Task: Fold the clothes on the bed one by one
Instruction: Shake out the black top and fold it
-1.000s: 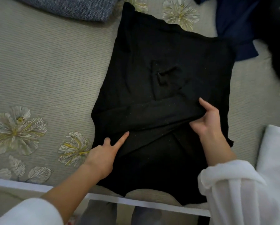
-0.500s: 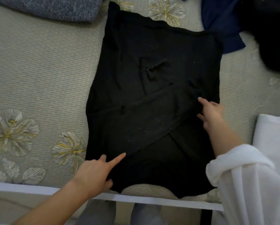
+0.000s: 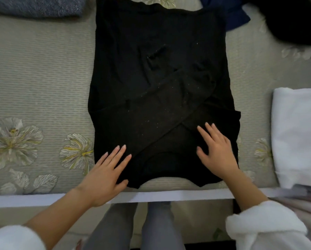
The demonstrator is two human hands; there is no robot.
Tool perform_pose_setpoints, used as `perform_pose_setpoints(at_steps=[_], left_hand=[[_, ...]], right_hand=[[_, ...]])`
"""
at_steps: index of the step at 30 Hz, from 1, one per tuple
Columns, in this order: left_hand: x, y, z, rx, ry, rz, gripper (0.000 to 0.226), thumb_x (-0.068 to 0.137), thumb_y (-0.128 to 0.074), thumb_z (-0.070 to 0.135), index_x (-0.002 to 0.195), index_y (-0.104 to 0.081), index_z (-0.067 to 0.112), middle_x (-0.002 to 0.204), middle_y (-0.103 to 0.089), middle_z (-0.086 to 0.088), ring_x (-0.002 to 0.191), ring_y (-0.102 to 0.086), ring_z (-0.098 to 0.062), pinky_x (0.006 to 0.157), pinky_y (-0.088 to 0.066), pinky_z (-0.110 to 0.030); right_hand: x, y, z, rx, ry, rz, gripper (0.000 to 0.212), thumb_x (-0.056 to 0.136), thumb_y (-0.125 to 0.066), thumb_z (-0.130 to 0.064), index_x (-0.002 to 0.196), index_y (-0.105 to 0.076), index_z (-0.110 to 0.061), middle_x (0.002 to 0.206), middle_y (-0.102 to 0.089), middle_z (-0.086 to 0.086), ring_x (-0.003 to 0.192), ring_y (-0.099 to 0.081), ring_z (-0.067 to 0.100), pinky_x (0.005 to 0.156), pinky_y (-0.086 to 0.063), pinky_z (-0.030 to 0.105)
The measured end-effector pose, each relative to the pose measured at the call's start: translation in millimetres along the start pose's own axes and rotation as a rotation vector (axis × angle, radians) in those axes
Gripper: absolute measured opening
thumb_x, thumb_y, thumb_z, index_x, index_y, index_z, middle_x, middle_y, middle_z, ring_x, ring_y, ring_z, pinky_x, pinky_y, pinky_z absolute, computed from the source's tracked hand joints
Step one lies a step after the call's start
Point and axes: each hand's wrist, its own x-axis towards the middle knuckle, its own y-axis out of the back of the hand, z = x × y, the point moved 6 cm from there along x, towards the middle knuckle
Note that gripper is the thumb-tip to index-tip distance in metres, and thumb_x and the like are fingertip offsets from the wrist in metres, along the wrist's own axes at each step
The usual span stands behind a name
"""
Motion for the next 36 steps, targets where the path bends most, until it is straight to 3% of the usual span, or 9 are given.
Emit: perform_pose_setpoints(at_steps=[3,7,9,13,17,20,25,29,36], left_hand=[[-19,1,4,0.06,-0.034,0.028,0.094,0.083,-0.051,0.049,0.149,0.01,0.022,0.158,0.015,-0.004,0.146,0.014,-0.019,0.114,0.018,-0.027],[-17,3,30,0.179,-0.053,0.163,0.103,0.047,-0.084,0.02,0.141,-0.043,0.008,0.148,-0.038,-0.02,0.134,-0.038,-0.037,0.115,-0.024,-0.044],[-7,-2,42,0.219,-0.051,0.189,0.101,0.052,-0.082,0.012,0.144,-0.04,0.011,0.151,-0.029,-0.024,0.136,-0.032,-0.045,0.109,-0.034,-0.052],[17,-11,53,0.382,0.051,0.061,0.091,0.092,-0.047,0.003,0.149,0.021,0.02,0.15,0.029,-0.023,0.144,0.008,-0.045,0.116,-0.022,-0.042],[30,16,53,0.302,0.14,0.087,0.061,0.094,-0.043,-0.001,0.148,-0.025,0.02,0.159,-0.017,-0.008,0.14,-0.032,-0.027,0.094,-0.046,-0.028],[27,37,56,0.266,0.196,0.12,0.044,0.09,-0.043,0.003,0.129,-0.049,0.021,0.115,-0.064,-0.003,0.1,-0.062,-0.023,0.067,-0.044,-0.03],[-4,16,77,0.097,0.219,-0.135,0.041,0.084,-0.047,0.007,0.119,-0.062,0.021,0.108,-0.066,-0.004,0.099,-0.062,-0.023,0.074,-0.049,-0.031],[-37,-11,90,-0.175,0.247,-0.399,0.04,0.082,-0.044,0.008,0.111,-0.068,0.02,0.113,-0.066,-0.002,0.105,-0.061,-0.019,0.087,-0.047,-0.024],[-24,61,57,-0.308,0.251,-0.325,0.036,0.075,-0.048,0.001,0.09,-0.065,0.03,0.089,-0.066,0.007,0.082,-0.061,-0.006,0.069,-0.049,-0.016]], right_hand=[[-50,-3,36,-0.079,0.042,-0.114,0.093,0.074,-0.067,-0.021,0.153,-0.018,-0.022,0.161,-0.011,0.002,0.148,0.006,0.013,0.119,0.001,0.035],[-86,-32,56,-0.351,0.119,-0.252,0.106,0.068,-0.065,-0.016,0.151,0.001,-0.017,0.16,0.003,0.006,0.148,0.01,0.024,0.119,0.006,0.039],[-79,-39,56,-0.388,0.103,-0.197,0.103,0.074,-0.064,-0.016,0.151,0.006,-0.015,0.16,0.005,0.009,0.147,0.009,0.026,0.12,0.005,0.041],[-50,-36,54,-0.371,0.0,-0.125,0.09,0.088,-0.048,-0.003,0.151,0.014,-0.019,0.162,0.006,0.005,0.149,0.002,0.023,0.119,-0.005,0.04],[-27,-9,53,-0.2,-0.044,-0.159,0.067,0.089,-0.044,0.004,0.15,-0.028,-0.019,0.147,-0.044,0.008,0.132,-0.042,0.026,0.103,-0.04,0.037],[-28,6,53,-0.157,-0.047,-0.257,0.06,0.088,-0.044,0.001,0.143,-0.043,-0.023,0.136,-0.054,0.009,0.125,-0.049,0.029,0.099,-0.045,0.04],[-79,5,57,0.062,-0.052,-0.525,0.053,0.086,-0.045,0.003,0.13,-0.059,-0.022,0.13,-0.059,0.007,0.12,-0.054,0.027,0.095,-0.045,0.029],[-119,-1,68,0.064,-0.064,-0.847,0.03,0.079,-0.049,-0.002,0.099,-0.068,-0.015,0.088,-0.062,-0.002,0.092,-0.06,0.021,0.069,-0.042,0.023],[-66,50,64,0.124,-0.097,-0.716,0.017,0.072,-0.058,-0.005,0.062,-0.057,-0.018,0.059,-0.056,-0.006,0.06,-0.057,0.01,0.054,-0.044,0.021]])
